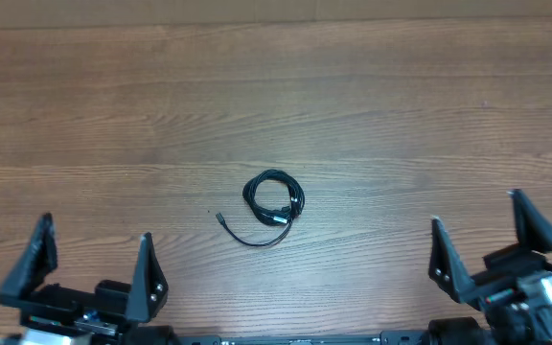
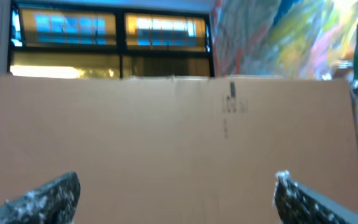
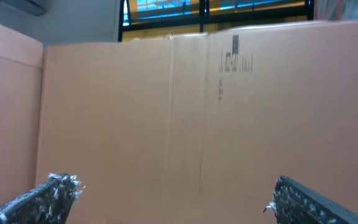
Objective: Untangle cables
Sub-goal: 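Raise both arms and move both grippers toward the black cable coil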
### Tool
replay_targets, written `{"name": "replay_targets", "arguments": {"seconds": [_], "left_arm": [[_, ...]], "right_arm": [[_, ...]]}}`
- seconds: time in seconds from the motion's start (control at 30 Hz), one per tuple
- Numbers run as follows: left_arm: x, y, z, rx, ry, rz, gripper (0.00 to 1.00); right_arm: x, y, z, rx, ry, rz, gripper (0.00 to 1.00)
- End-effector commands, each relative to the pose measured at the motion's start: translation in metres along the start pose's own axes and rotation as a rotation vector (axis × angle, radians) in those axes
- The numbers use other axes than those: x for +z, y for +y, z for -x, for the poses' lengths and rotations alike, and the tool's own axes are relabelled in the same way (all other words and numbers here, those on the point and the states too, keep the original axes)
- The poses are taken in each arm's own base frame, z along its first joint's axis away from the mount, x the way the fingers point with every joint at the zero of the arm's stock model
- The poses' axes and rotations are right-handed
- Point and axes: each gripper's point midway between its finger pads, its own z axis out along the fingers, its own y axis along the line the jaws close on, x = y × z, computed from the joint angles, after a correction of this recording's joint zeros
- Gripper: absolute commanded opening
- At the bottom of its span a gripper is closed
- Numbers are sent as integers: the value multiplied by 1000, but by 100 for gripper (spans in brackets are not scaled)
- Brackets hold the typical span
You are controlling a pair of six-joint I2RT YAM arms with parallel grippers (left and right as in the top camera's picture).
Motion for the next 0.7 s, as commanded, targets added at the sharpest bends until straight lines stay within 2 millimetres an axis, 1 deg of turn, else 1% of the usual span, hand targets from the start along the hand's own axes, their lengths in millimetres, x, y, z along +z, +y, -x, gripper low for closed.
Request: {"name": "replay_targets", "arguments": {"seconds": [0.0,0.13,0.2,0.23,0.27,0.3,0.37,0.4,0.43,0.47,0.5,0.53,0.6,0.63,0.67], "left_arm": [[36,-17,28,-37,105,-121,99],[71,-33,42,-65,278,-249,100],[91,-42,44,-90,398,-328,100],[103,-44,42,-128,474,-358,100],[116,-45,35,-171,568,-380,100],[124,-45,26,-186,630,-400,100],[133,-44,2,-244,763,-410,100],[136,-42,-13,-278,829,-404,100],[138,-40,-30,-317,905,-396,100],[138,-38,-52,-361,991,-385,99],[137,-37,-60,-376,1020,-381,100],[131,-35,-96,-449,1163,-361,100],[123,-34,-126,-517,1295,-340,100],[119,-34,-137,-544,1349,-331,100],[114,-34,-150,-576,1412,-319,100]], "right_arm": [[7,2,36,15,7,5,100],[23,0,55,40,103,-3,100],[37,-3,60,66,203,-12,100],[47,-4,60,87,283,-10,100],[60,-5,56,118,389,-2,100],[70,-7,50,145,484,-3,100],[85,-11,35,187,634,-14,100],[92,-14,24,212,723,-23,100],[98,-16,12,235,806,-31,100],[104,-19,-4,262,900,-38,100],[105,-19,-10,275,937,-39,100],[111,-15,-41,343,1088,-12,100],[113,-11,-73,411,1218,11,100],[114,-10,-87,435,1267,16,100],[114,-9,-106,472,1339,20,100]]}}
